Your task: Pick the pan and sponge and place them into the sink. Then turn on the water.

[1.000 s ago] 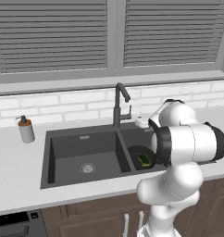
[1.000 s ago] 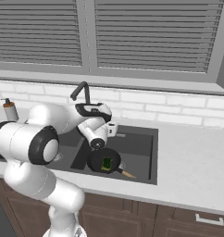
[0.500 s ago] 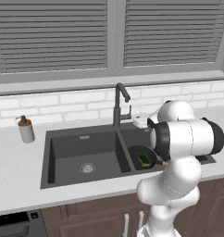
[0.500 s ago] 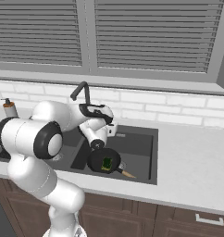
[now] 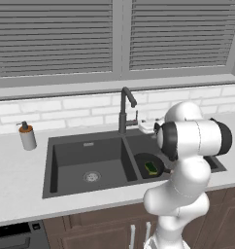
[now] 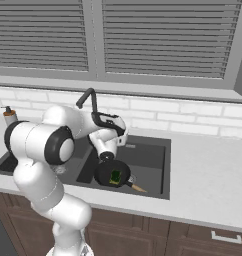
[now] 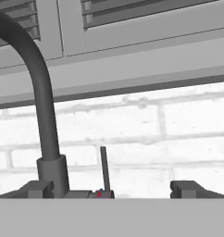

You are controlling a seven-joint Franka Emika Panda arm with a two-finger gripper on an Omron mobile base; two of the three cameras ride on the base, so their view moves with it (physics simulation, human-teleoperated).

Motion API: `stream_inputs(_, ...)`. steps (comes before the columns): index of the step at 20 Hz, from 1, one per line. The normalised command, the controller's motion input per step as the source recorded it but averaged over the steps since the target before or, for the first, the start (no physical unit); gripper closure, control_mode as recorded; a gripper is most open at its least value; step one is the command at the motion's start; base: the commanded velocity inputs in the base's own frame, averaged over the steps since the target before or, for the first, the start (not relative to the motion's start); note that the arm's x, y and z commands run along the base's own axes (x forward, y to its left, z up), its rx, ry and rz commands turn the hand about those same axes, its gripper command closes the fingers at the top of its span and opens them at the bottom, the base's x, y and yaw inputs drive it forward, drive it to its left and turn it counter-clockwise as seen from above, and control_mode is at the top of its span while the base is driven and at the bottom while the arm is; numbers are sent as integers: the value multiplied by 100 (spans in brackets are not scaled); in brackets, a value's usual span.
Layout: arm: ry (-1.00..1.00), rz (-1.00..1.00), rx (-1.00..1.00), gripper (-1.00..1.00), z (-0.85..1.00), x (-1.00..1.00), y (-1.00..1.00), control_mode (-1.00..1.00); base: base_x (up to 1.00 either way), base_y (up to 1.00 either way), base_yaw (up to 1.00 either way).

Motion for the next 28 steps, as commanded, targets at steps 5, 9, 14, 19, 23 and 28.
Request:
stream_inputs(5, -7, 0, 0, -100, 0, 19, 0, -100, 0, 0, 0)
stream_inputs(9, -6, 0, 0, -100, 0, 19, 1, -100, 0, 0, 0)
stream_inputs(14, -5, 0, 0, -100, 0, 16, 0, -100, 0, 0, 0)
stream_inputs(19, -3, 0, 0, -100, 0, 11, 4, -100, 0, 0, 0)
stream_inputs(23, -2, 0, 0, -100, 0, 8, 13, -100, 0, 0, 0)
stream_inputs(28, 0, 0, 0, -100, 0, 5, 11, -100, 0, 0, 0)
